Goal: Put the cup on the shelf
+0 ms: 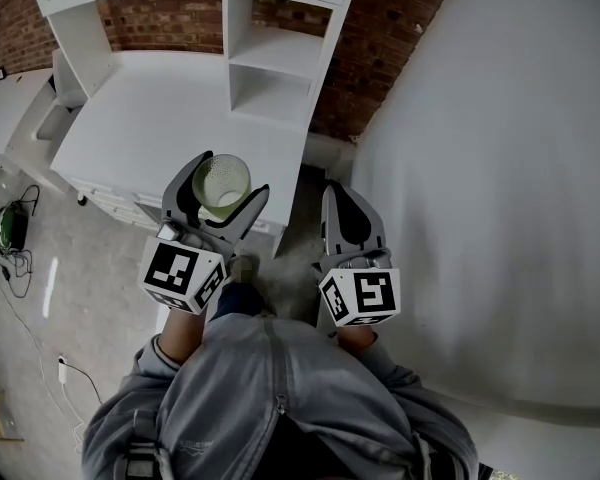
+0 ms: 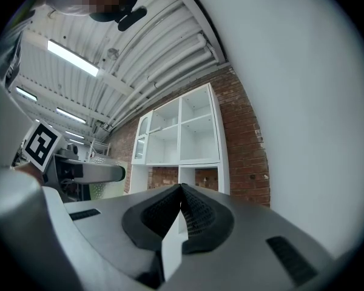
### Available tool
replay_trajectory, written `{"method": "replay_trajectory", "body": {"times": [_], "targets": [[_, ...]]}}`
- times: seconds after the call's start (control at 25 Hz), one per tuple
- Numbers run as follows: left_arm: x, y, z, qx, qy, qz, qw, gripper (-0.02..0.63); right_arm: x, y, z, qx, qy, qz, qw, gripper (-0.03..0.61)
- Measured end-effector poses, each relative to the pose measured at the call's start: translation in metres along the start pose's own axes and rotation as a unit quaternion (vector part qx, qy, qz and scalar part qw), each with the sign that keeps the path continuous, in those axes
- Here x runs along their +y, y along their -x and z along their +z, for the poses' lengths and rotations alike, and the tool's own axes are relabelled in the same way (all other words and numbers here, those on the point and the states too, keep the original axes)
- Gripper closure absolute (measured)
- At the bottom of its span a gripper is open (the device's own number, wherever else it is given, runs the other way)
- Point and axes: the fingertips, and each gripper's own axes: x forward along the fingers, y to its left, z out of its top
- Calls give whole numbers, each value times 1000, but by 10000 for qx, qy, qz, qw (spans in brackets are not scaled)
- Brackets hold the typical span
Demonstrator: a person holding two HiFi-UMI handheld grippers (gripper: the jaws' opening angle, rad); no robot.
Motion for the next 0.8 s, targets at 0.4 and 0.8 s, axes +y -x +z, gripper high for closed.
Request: {"method": "replay_trajectory", "body": {"times": [0.4, 0.8], "targets": [[38, -60, 5, -124, 36, -365, 9993, 221, -15, -64, 3, -47, 213, -181, 9996, 551], [95, -129, 6, -30, -25, -724, 9974, 221, -31, -152, 3, -51, 327, -361, 9988, 552]]}}
